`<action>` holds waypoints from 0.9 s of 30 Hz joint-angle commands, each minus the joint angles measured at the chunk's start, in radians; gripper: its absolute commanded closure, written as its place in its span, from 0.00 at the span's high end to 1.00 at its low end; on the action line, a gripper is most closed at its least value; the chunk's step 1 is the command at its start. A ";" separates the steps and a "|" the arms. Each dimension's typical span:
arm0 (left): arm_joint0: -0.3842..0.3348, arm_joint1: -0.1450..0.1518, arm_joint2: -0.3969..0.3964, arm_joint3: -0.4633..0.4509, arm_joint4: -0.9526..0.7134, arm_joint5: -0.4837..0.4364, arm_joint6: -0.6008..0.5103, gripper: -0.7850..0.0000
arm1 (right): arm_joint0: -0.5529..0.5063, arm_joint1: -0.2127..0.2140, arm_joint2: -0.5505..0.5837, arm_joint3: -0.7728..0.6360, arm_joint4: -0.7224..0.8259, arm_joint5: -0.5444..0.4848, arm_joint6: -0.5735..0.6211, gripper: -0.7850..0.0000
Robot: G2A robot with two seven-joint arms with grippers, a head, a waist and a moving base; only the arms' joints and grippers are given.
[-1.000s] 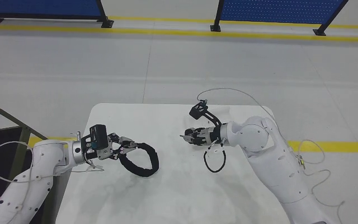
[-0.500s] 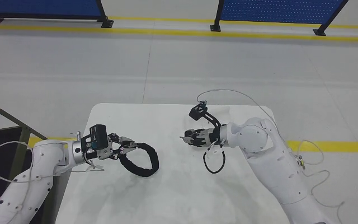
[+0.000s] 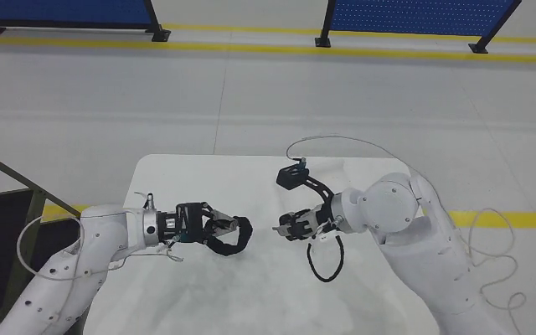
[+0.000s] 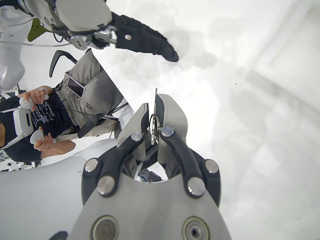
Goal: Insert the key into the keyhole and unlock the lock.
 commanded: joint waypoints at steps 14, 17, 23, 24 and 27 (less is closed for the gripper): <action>-0.052 -0.030 0.075 -0.018 0.111 0.126 0.105 0.00 | -0.007 0.060 0.000 -0.118 0.019 0.059 -0.028 0.00; -0.052 -0.030 0.075 -0.018 0.111 0.126 0.105 0.00 | -0.007 0.060 0.000 -0.118 0.019 0.059 -0.028 0.00; -0.052 -0.030 0.075 -0.018 0.111 0.126 0.105 0.00 | -0.007 0.060 0.000 -0.118 0.019 0.059 -0.028 0.00; -0.052 -0.030 0.075 -0.018 0.111 0.126 0.105 0.00 | -0.007 0.060 0.000 -0.118 0.019 0.059 -0.028 0.00; -0.052 -0.030 0.075 -0.018 0.111 0.126 0.105 0.00 | -0.018 0.059 0.000 -0.118 0.035 0.056 -0.050 0.00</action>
